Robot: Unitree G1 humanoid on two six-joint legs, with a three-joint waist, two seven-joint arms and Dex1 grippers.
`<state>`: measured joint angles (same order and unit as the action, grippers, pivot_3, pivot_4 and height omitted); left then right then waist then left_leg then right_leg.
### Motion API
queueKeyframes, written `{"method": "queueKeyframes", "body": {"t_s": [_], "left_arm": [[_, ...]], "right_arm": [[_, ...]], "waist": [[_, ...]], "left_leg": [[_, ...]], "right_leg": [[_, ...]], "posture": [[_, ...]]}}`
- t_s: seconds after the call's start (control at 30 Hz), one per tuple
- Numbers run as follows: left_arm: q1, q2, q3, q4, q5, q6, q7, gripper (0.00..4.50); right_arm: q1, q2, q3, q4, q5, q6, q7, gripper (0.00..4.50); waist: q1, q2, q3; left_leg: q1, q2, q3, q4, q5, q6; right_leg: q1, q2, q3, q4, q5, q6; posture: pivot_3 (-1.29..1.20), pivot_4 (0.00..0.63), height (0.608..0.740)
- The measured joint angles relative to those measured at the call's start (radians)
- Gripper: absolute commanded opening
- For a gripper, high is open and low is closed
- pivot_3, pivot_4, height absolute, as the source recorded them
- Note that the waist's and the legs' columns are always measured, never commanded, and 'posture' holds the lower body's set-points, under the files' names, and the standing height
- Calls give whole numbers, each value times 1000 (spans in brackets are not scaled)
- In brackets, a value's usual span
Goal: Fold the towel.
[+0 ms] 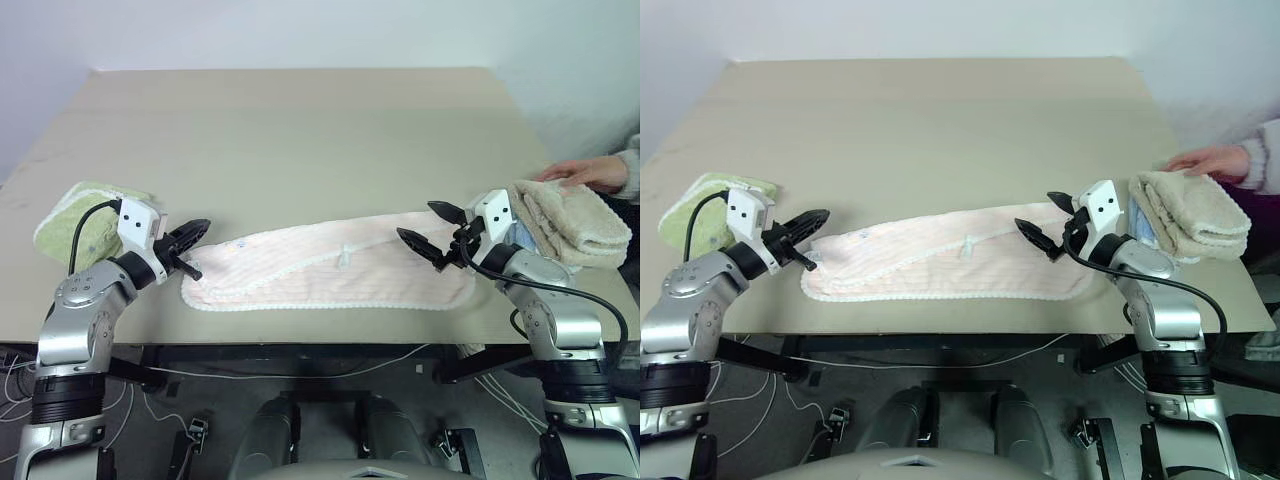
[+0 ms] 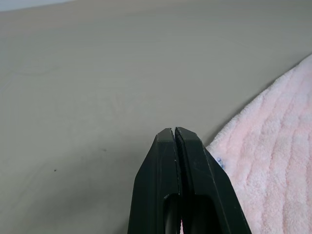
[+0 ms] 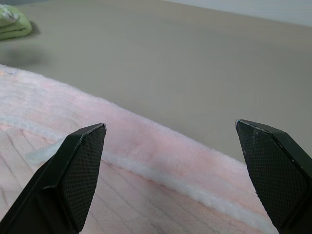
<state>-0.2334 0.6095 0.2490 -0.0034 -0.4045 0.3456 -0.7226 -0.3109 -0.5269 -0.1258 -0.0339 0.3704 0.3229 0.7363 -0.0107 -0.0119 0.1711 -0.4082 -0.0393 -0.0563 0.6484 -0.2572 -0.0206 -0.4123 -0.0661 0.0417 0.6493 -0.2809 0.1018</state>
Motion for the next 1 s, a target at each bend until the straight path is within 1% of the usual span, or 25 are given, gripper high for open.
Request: {"method": "queueKeyframes", "body": {"t_s": [0.37,0.6,0.73,0.87,1.0], "left_arm": [[25,1,-2,-34,0,19,-10,76],[25,46,-10,-36,10,11,-47,76],[24,93,-40,15,39,-35,-116,76],[-7,157,-71,103,70,-93,-209,76],[-24,222,-96,133,71,-204,-379,76]], "right_arm": [[26,7,1,-12,6,8,-11,4462],[21,7,3,-12,6,8,-14,4462],[19,11,3,-3,3,-6,-19,4462],[13,41,11,3,-4,-14,-28,4462],[11,70,23,20,-17,-36,-44,4462]], "waist": [[-2,0,0],[-2,0,0],[-2,0,0],[-2,0,0],[-3,1,0]], "left_leg": [[0,0,0,0,0,0],[0,0,0,0,0,0],[0,0,0,0,0,0],[0,0,0,-1,0,0],[0,0,0,-1,0,0]], "right_leg": [[0,0,0,0,0,0],[0,0,0,0,0,0],[0,0,0,0,0,0],[-1,1,0,0,0,0],[-1,0,0,0,0,0]], "posture": [[0,150,740],[0,150,740],[0,150,740],[0,150,740],[0,150,740]]}}
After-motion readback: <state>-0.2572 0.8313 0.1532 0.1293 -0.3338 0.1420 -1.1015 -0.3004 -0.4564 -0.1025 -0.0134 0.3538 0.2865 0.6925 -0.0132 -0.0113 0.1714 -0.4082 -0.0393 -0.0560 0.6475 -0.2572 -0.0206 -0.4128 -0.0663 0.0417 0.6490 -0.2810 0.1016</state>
